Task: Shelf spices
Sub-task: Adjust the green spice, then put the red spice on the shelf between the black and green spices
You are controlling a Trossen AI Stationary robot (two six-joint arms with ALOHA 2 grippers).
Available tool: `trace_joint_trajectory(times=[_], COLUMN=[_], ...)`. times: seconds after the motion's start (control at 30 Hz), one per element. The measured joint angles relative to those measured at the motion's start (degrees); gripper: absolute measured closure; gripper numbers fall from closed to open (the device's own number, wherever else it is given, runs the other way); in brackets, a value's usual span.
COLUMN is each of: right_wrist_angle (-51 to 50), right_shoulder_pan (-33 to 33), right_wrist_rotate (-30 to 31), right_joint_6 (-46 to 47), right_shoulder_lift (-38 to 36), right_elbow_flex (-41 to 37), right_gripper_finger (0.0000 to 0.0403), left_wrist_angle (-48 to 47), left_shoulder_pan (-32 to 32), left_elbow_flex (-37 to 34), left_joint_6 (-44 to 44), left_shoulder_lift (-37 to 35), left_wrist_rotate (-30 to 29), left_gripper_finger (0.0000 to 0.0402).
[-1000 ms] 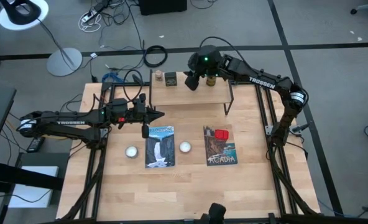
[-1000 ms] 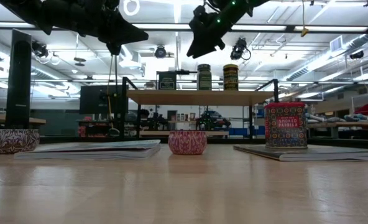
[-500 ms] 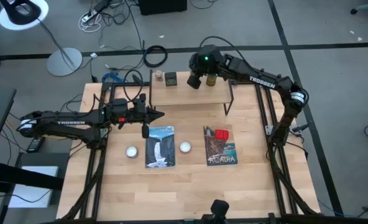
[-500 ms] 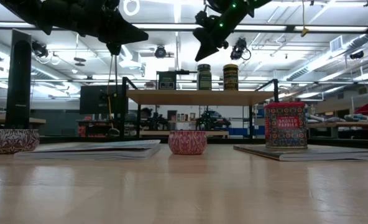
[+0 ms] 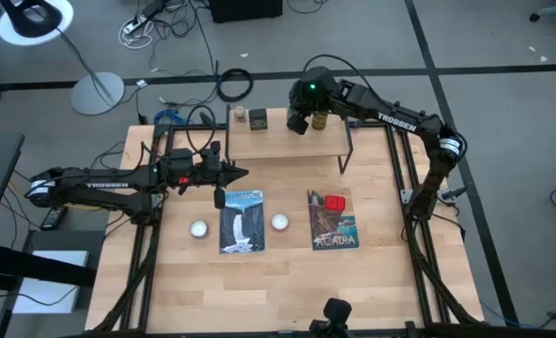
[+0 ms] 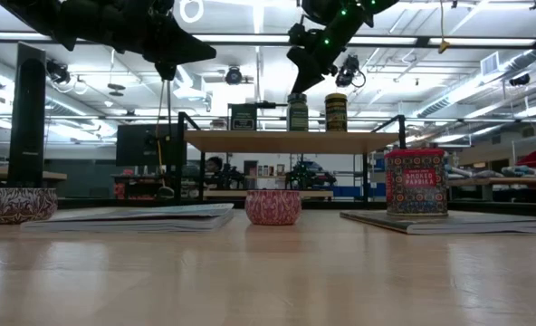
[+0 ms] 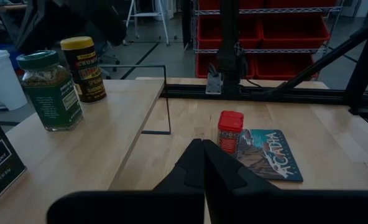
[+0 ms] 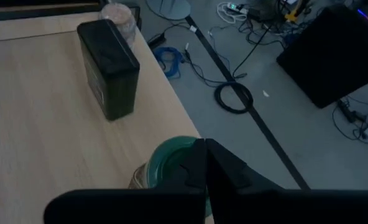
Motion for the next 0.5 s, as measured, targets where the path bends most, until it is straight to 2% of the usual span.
trace_joint_trajectory(times=[0.3, 0.4, 0.5], right_wrist_angle=[5.60, 2.15, -6.65], right_shoulder_pan=[5.59, 9.26, 13.17], right_wrist_rotate=[-1.60, -2.06, 0.33], right_joint_6=[-6.78, -8.81, -9.37], right_shoulder_lift=[-0.41, -2.56, -6.48], right_elbow_flex=[-0.01, -0.04, -0.04], right_gripper_finger=[0.0403, 0.0403, 0.0403], left_wrist_angle=[0.00, -0.05, -0.07], left_shoulder_pan=[-0.01, 0.01, 0.00], left_elbow_flex=[0.00, 0.00, 0.00], left_joint_6=[0.00, 0.00, 0.00], left_shoulder_lift=[0.00, 0.00, 0.00], left_wrist_rotate=[0.00, -0.02, -0.01], left_gripper_finger=[0.0401, 0.0401, 0.0401])
